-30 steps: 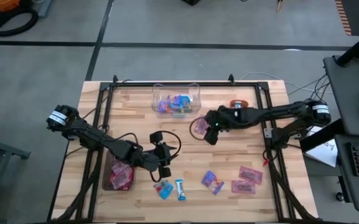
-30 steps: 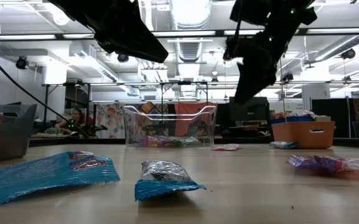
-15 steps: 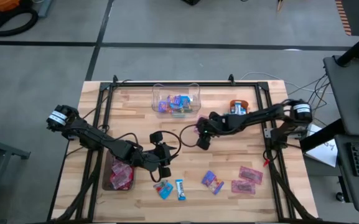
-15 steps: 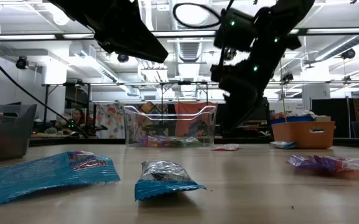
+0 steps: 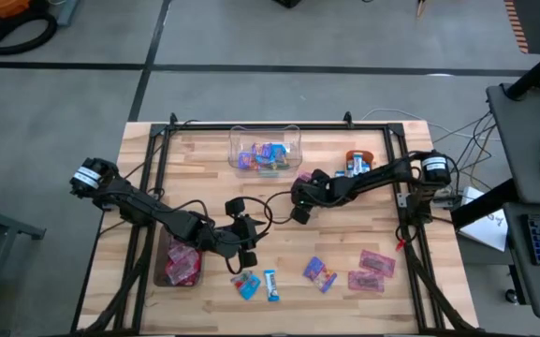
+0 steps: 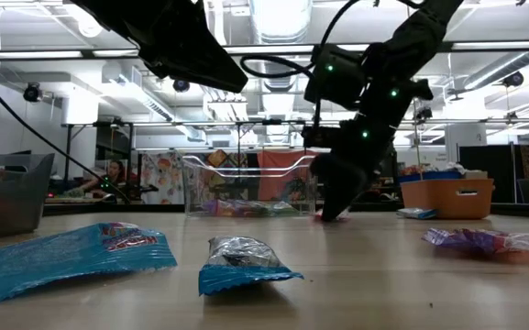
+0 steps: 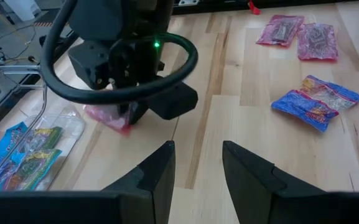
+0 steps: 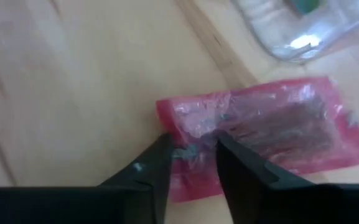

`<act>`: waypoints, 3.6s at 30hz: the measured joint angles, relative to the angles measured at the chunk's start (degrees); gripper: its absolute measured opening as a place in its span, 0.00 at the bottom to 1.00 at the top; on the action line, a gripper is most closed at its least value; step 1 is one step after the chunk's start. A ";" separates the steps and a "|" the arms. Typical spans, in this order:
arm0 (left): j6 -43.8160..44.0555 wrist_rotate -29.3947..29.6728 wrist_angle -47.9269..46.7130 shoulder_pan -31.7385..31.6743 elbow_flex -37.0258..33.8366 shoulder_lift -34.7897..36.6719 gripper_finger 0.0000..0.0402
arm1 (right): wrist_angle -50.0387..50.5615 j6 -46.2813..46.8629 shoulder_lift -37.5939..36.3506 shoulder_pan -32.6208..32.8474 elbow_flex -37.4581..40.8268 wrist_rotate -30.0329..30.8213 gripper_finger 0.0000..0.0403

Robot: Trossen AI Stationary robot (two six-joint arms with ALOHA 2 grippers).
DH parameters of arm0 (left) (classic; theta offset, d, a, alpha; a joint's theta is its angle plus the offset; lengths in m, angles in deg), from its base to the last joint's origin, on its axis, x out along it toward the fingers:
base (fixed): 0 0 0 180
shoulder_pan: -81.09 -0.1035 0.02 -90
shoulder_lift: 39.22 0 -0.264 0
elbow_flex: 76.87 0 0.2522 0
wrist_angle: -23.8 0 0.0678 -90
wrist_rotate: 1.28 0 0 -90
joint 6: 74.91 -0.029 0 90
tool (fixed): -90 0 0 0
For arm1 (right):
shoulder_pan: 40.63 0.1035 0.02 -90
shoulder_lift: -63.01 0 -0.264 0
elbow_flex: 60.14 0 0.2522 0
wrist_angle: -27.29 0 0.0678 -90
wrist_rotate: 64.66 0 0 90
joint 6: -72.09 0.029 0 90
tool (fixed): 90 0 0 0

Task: Sort candy
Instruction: Put the red candy into the black bin

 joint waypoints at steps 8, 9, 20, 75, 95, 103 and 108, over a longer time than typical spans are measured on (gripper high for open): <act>-0.01 0.00 -0.02 -0.02 0.00 0.00 0.29 | -0.33 4.94 -0.84 2.53 -0.04 -12.14 0.04; -0.02 0.01 -0.02 -0.02 0.00 0.00 0.29 | -0.41 5.86 -1.11 3.57 -0.07 -12.78 0.04; -0.02 0.00 -0.02 -0.02 0.00 0.00 0.29 | 13.66 8.14 -9.00 10.84 -0.87 -21.33 0.02; -10.36 -11.78 9.74 1.00 -5.81 1.26 0.29 | 17.52 28.59 -3.17 12.74 -3.56 -3.36 0.05; -7.44 -1.91 58.86 0.44 -24.50 1.35 0.29 | -30.71 -12.38 -12.54 18.47 -0.33 -0.15 0.03; -6.04 9.19 58.66 0.39 -24.40 1.95 0.29 | -36.04 -19.41 -12.35 18.60 -0.04 8.50 0.03; -7.90 8.58 58.66 0.09 -22.23 1.47 0.29 | -39.29 -23.58 -10.50 18.63 -0.03 8.13 0.03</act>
